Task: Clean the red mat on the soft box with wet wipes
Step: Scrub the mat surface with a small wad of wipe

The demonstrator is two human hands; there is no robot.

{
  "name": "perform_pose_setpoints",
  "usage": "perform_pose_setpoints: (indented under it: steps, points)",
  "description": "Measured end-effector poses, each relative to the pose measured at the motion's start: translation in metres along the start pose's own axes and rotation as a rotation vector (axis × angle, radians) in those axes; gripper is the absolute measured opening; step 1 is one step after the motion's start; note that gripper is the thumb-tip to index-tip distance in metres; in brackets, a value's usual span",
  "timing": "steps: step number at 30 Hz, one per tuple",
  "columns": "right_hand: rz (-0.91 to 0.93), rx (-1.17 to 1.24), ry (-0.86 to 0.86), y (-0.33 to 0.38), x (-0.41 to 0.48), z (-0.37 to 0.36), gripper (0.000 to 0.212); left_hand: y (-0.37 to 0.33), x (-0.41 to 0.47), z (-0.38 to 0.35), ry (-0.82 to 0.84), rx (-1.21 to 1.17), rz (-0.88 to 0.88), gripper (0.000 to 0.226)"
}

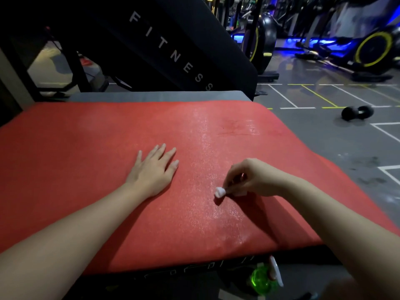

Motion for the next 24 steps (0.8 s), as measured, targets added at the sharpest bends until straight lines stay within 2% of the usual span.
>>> perform_pose_setpoints:
  steps: [4, 6, 8, 12, 13, 14, 19, 21, 24]
  points:
    - [0.026, 0.006, -0.443, -0.005, 0.032, 0.006, 0.006, 0.005, 0.002, -0.003, -0.024, 0.013, 0.001, 0.061]
    - [0.008, 0.030, -0.535, -0.008, 0.042, 0.007, 0.005, 0.005, 0.001, -0.003, -0.031, 0.010, -0.005, 0.062]
    - [-0.001, 0.003, -0.474, -0.006, 0.043, 0.012, 0.005, 0.006, 0.001, -0.003, -0.014, 0.012, 0.000, 0.063]
    - [-0.014, -0.043, 0.029, 0.000, 0.025, 0.009, 0.008, 0.005, 0.000, -0.004, -0.010, 0.030, 0.004, 0.065]
    - [-0.006, -0.028, 0.072, 0.000, 0.021, 0.008, 0.009, 0.004, 0.001, -0.004, -0.015, 0.032, 0.006, 0.065]
    - [0.001, -0.019, 0.051, -0.001, 0.021, 0.008, 0.010, 0.003, 0.001, -0.004, -0.019, 0.033, 0.006, 0.065]
    - [0.012, -0.037, -0.343, 0.003, 0.071, 0.015, 0.007, 0.001, -0.001, -0.002, -0.013, 0.016, -0.007, 0.064]
    - [0.035, -0.082, -0.389, 0.006, 0.099, 0.026, 0.005, 0.001, -0.002, 0.001, -0.005, 0.005, -0.007, 0.063]
    - [-0.028, -0.097, -0.410, 0.001, 0.124, 0.041, 0.005, 0.001, -0.002, 0.002, -0.001, -0.002, 0.001, 0.064]
Point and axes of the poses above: each hand's wrist, its own x-axis towards the middle knuckle, its own z-axis out of the back of the hand, y = z × x, the point moved 6 cm from there along x, towards the middle knuckle, and after that the axes turned 13 degrees about -z, right-handed, at the moved point
